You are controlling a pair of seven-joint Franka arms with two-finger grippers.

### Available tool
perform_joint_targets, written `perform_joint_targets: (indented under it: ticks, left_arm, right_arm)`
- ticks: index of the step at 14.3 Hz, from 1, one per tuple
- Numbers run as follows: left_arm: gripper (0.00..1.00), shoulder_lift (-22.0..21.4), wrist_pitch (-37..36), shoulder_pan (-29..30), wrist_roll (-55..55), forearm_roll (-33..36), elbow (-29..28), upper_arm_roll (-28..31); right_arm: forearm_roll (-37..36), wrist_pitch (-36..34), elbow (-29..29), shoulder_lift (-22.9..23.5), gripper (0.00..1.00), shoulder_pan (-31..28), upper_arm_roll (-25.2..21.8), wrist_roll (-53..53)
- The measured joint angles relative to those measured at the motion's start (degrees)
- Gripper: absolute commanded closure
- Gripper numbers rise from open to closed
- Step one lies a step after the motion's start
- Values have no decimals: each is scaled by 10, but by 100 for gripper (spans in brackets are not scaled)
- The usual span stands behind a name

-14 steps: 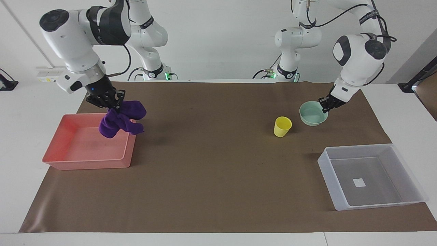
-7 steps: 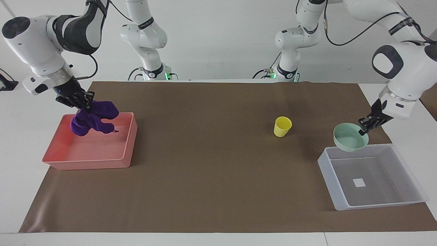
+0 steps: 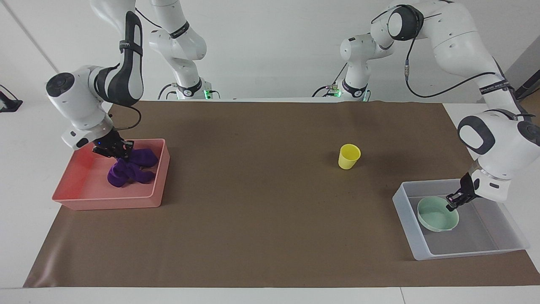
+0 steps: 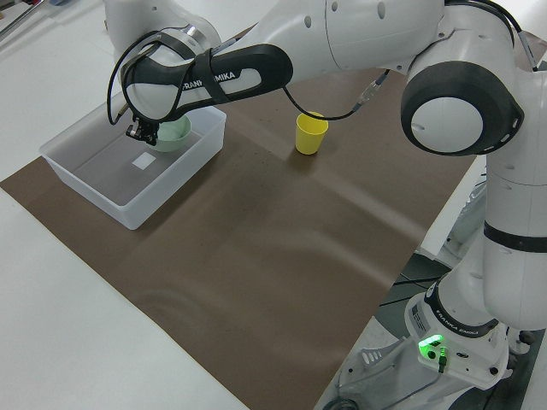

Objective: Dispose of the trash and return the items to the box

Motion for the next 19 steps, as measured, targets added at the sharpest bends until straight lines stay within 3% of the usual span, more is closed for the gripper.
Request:
perform_joint_targets:
  ticks: [1,2,4,7,10,11,13,16,17,18,19]
  left_arm:
    - [1,0,10,0,0,0,-7,0]
    - [0,-1,15,0,1,0,-8,0]
    - [0,-8,10,0,1,0,4,0]
    - [0,-54,-71,-7,0,0,34,-3]
    - [0,-137,-223,-53,-15,8,25,-7]
    - [0,-164,-263,-79,-45,10,0,-7]
    - [0,-214,-273,-145,-136,13,-99,-10]
    - [2,-270,-157,-215,-197,16,-269,-14]
    - [20,-287,-110,-223,-198,16,-327,-14]
    - [70,-300,-78,-225,-198,16,-372,-14]
    - [92,-309,-56,-225,-198,16,-405,-14]
  right_arm:
    - [0,1,1,3,35,0,0,-5]
    - [-1,0,3,2,14,0,0,-27]
    - [-1,-3,15,-2,1,-1,0,-66]
    - [1,-51,44,-10,1,3,2,-48]
    - [1,-112,86,-15,1,38,3,24]
    - [2,-129,102,-16,1,52,4,51]
    - [2,-160,134,-17,1,80,6,92]
    - [3,-233,182,-26,1,116,9,154]
    - [6,-254,197,-32,1,126,10,170]
    - [13,-273,211,-37,1,133,10,180]
    - [18,-292,225,-41,1,138,11,186]
